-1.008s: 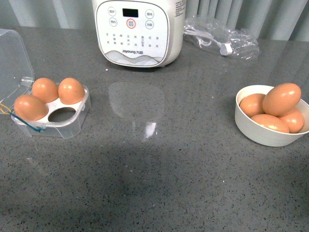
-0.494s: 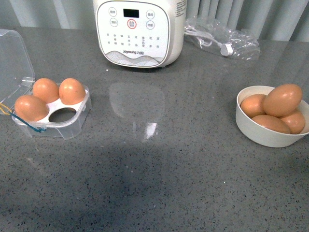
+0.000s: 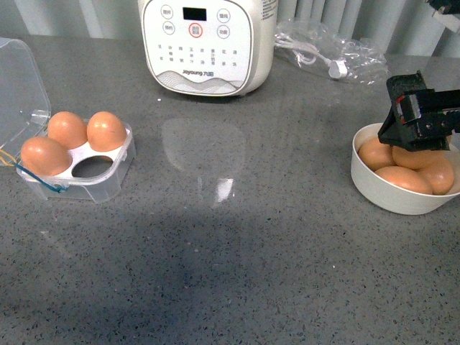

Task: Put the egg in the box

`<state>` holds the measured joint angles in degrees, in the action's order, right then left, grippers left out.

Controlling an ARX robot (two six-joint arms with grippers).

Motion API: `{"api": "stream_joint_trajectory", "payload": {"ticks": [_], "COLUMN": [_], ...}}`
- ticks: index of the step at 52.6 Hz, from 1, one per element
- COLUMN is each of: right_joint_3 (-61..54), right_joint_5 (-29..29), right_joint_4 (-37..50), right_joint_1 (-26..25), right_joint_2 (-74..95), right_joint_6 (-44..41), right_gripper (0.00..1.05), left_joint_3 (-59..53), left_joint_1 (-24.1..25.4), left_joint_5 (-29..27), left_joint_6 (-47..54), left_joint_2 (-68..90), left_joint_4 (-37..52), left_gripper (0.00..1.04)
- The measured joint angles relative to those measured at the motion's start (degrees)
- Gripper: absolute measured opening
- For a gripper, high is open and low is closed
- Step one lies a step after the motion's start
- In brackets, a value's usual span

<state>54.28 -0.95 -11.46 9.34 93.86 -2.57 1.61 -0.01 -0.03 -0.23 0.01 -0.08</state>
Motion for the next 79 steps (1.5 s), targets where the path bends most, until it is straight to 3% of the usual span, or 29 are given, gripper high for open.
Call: {"api": "stream_joint_trajectory", "payload": {"ticks": [21,33,44,61,79], "right_joint_3": [0.70,1.29,6.10,18.08,33.00], "right_joint_5": [1.29,-1.46,-6.54,-15.74,-23.80], "right_joint_4": [0.09,0.09,0.42,0.46,-4.92], "right_joint_1": [0.72,2.32,6.95,16.02,21.24], "right_joint_2": [1.92,-2.73,-2.69,8.87,20.06], "right_joint_6": [1.46,-0.52,-3.76,-7.65,-10.27], "right_gripper": [0.45,0.44,0.44,0.44,0.44], "left_joint_3": [0.00,0.00,0.00,0.00,0.00], "left_joint_1": [0.00,0.00,0.00,0.00,0.00], "left_joint_5": [0.00,0.00,0.00,0.00,0.00], "left_joint_6": [0.00,0.00,0.00,0.00,0.02], "left_joint_2": [0.00,0.00,0.00,0.00,0.00], "left_joint_4": [0.00,0.00,0.00,0.00,0.00], "left_gripper": [0.98,0.98,0.98,0.98,0.98]}}
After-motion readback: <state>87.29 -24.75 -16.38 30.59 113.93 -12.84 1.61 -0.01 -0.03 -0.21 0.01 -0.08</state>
